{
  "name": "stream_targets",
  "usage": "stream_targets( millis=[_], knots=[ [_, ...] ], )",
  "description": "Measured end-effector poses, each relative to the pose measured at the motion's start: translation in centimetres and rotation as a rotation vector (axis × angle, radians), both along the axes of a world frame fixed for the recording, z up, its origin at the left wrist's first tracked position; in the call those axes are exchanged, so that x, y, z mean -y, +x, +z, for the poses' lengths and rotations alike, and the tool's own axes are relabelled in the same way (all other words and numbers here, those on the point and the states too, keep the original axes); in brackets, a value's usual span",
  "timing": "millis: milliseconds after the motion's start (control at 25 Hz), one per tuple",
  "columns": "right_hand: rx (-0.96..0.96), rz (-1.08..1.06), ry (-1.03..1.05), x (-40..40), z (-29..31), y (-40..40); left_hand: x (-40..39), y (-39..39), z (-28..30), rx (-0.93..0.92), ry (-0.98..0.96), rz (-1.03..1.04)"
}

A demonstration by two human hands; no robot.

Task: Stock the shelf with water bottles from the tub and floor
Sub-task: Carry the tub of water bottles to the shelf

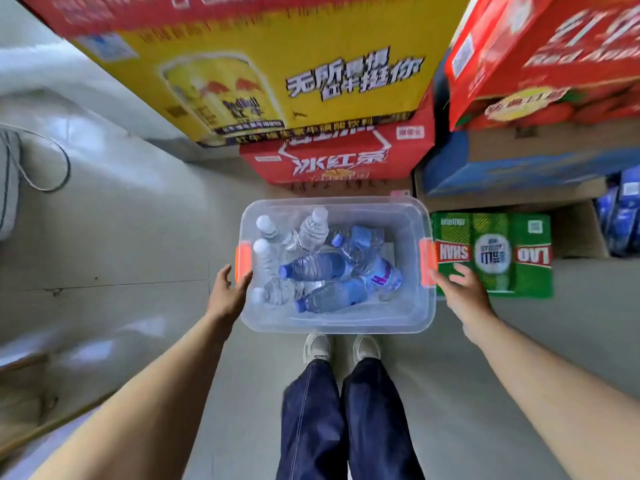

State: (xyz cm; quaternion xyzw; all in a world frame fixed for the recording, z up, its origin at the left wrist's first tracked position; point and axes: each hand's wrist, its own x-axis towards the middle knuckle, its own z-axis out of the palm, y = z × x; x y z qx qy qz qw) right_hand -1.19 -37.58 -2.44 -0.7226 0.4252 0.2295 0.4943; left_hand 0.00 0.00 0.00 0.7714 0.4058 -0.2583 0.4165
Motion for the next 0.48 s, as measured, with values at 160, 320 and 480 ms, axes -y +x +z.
stream_targets(
  millis=[160,320,480],
  knots=[
    [0.043,-0.041,-0.066,-1.5,-4.2,1.4,-0.5,2.2,-4.6,0.059,-0.016,0.059],
    [0.057,-0.046,-0.119,-1.6,-5.9,2.9,-0.7,4.0,-6.5,0.07,-0.031,0.075],
    [0.005,-0.054,-0.097,-1.5,-7.0,4.5,-0.9,5.0,-7.0,0.011,-0.041,0.119]
  ],
)
